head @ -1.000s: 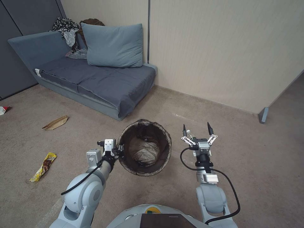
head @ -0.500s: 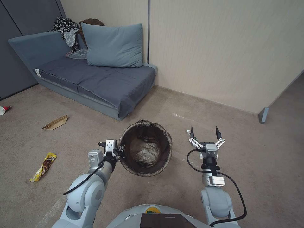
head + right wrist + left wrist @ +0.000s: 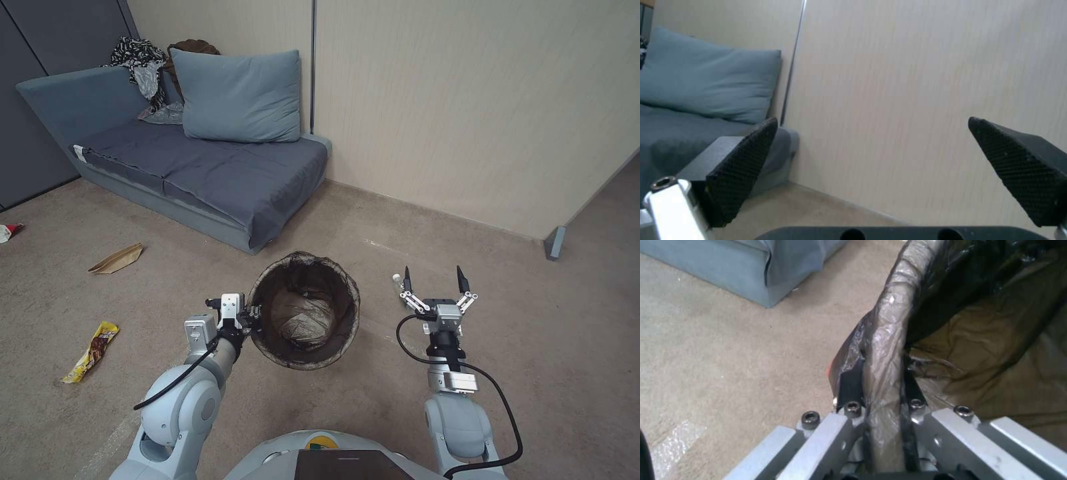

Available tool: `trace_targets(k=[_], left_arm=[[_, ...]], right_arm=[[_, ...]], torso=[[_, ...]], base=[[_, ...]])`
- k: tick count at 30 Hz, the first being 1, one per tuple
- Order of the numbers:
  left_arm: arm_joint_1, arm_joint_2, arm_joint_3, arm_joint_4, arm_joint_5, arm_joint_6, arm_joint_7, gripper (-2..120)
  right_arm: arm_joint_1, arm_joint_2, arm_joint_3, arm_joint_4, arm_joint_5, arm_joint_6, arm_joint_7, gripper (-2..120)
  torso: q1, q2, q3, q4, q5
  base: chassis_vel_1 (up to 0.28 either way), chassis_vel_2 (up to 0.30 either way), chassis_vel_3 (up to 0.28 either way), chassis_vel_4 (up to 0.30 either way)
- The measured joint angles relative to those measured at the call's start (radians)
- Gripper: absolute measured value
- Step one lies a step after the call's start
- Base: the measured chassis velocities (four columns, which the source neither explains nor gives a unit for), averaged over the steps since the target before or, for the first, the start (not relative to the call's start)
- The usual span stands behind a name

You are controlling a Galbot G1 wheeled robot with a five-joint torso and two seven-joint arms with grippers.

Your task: Pick up the trash bin, then pick up the garbage from the floor and place it into the trash bin.

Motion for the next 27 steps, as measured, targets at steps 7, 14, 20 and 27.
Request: trace_targets(k=[7, 14, 20, 27], left_arm=[[0.0, -0.002, 0.003, 0.003, 0.005, -0.003, 0.001, 0], [-0.004, -0.004, 0.004, 0.01, 0.006, -0.004, 0.001, 0], [-0.005, -0.004, 0.007, 0.013, 0.007, -0.005, 0.001, 0], [-0.008, -0.004, 0.011, 0.013, 0.008, -0.005, 0.001, 0]], right_arm=[[0.003, 0.0, 0.009, -0.002, 0.006, 0.003, -0.002, 100], [0.014, 0.0, 0.01, -0.019, -0.016, 0.038, -0.004, 100], [0.023, 0.0, 0.017, -0.04, -0.07, 0.095, -0.008, 100], [0.025, 0.0, 0.017, -0.04, -0.098, 0.1, -0.01, 100]], torso=[[0.0, 0.0, 0.0, 0.0, 0.0], [0.0, 0.0, 0.0, 0.0001, -0.0003], [0.0, 0.0, 0.0, 0.0, -0.0001], [0.0, 0.0, 0.0, 0.0, 0.0]], base=[[-0.122, 0.097, 0.093, -0.121], [-0.18, 0.171, 0.173, -0.183], [-0.079, 0.072, 0.098, -0.085], [0.0, 0.0, 0.0, 0.0]])
